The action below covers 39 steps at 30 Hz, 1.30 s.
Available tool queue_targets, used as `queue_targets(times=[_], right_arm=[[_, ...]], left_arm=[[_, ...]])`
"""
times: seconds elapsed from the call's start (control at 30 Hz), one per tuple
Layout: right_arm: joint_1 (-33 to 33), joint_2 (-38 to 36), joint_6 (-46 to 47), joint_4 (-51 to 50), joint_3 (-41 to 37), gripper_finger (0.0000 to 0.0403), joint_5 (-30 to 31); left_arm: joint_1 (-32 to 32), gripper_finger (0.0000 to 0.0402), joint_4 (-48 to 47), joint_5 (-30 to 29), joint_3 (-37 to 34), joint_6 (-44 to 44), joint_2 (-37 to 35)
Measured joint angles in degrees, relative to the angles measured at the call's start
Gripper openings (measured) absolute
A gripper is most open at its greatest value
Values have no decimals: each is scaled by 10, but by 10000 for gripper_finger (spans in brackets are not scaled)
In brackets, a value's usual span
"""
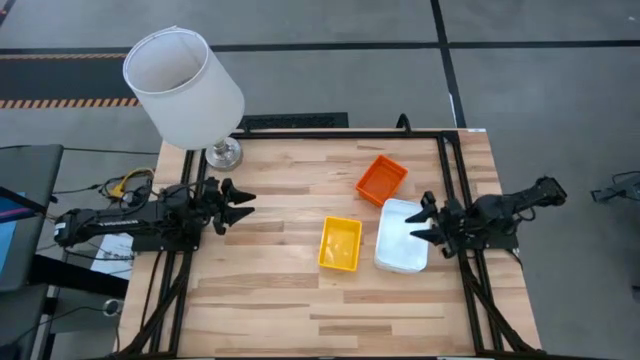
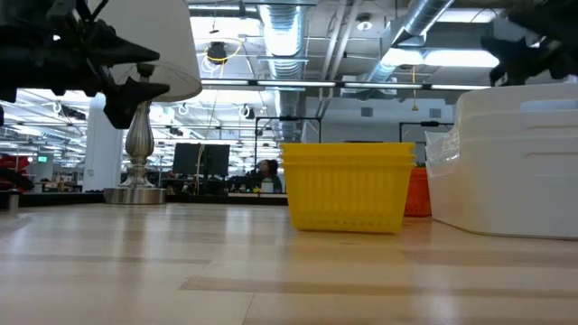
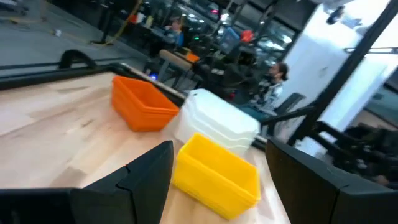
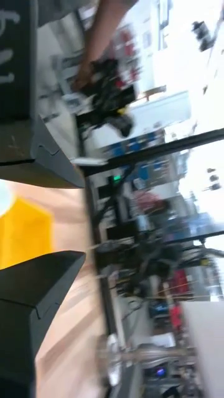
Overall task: Stack baskets by color
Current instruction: Return to Home Position
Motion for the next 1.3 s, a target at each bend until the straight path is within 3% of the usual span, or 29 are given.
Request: queue_targets(times=[0.2, 0.4, 0.5, 1.3], right_arm=[[-7, -2, -20, 2, 0, 204, -11], [-7, -2, -102, -3, 0, 212, -12], [-7, -2, -103, -26, 0, 216, -12], [-7, 0, -122, -71, -1, 215, -13]], left_arm=[[-8, 247, -12, 34, 3, 1, -25], [-7, 247, -93, -104, 1, 28, -58], [-7, 247, -123, -131, 1, 20, -64], [-7, 247, -133, -140, 0, -19, -63]])
